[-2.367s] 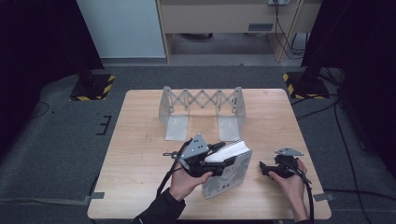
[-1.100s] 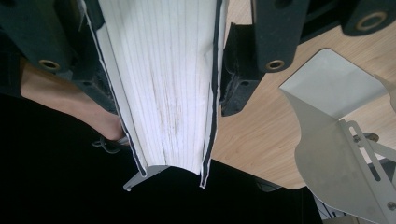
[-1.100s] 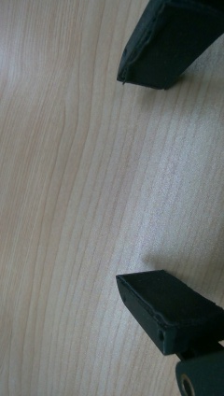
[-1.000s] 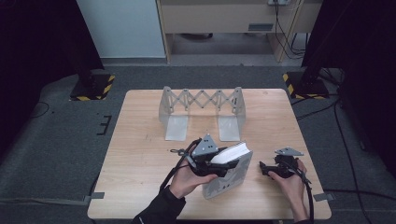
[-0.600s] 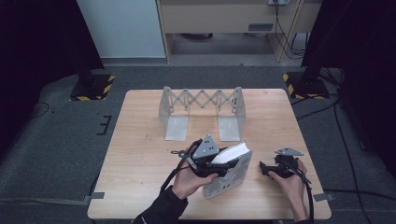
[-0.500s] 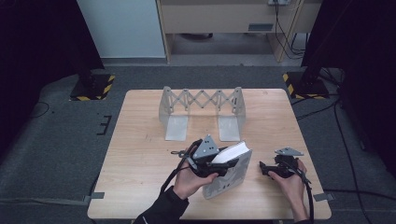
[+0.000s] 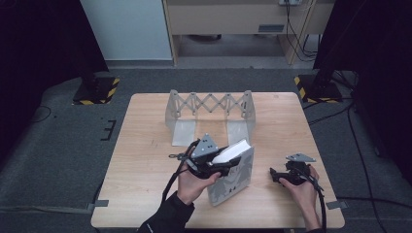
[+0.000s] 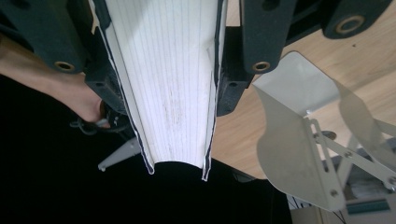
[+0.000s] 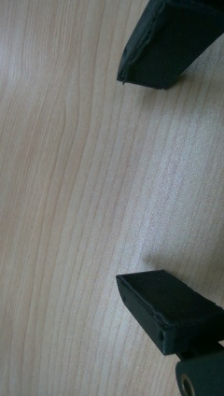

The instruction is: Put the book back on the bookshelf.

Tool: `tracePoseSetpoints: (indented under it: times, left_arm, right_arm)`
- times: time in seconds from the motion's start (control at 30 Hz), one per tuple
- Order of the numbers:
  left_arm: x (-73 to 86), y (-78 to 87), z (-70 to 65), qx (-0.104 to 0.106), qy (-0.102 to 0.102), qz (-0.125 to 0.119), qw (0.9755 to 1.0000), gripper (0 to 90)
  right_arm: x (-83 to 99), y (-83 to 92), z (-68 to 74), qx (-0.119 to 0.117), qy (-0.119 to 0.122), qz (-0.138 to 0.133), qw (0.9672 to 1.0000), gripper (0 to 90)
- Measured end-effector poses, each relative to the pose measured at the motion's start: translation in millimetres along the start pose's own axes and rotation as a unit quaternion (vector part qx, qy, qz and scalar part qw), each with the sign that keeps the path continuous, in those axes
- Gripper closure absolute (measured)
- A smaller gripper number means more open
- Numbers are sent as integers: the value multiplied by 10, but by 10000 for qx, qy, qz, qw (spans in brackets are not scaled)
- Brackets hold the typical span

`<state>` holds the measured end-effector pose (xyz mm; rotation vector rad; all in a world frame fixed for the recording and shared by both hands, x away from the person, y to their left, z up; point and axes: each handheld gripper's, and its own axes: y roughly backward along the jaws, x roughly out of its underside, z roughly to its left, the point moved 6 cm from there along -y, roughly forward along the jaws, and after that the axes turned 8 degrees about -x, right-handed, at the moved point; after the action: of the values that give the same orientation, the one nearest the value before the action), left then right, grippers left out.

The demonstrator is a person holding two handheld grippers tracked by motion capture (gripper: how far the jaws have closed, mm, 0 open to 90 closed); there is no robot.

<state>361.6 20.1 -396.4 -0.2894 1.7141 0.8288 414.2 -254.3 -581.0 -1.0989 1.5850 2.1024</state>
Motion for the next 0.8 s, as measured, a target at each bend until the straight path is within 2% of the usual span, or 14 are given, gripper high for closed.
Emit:
tracePoseSetpoints:
  times: [0.1,0.2,0.33,0.47,0.6,0.67,0.8]
  left_arm:
    - [-61,98,79,-149,81,-99,9998,521]
    - [-87,186,210,-429,106,-100,9990,521]
    - [-68,284,436,-815,173,-81,9965,521]
    - [-43,399,649,-1103,292,-53,9935,522]
    - [-53,554,882,-1421,458,-115,9887,521]
    - [-67,619,964,-1564,471,-148,9865,522]
    - [-97,760,1149,-1907,550,-174,9800,522]
  right_arm:
    - [1,1,-3,-1,21,6,10000,48]
    - [1,1,-3,-1,24,6,10000,48]
    - [1,1,-3,-2,22,7,10000,48]
    - [1,1,-3,-1,23,7,10000,48]
    - [1,0,-1,-1,7,7,10000,48]
    - [1,0,-1,-1,7,8,10000,48]
    - [1,0,-1,-1,8,7,10000,48]
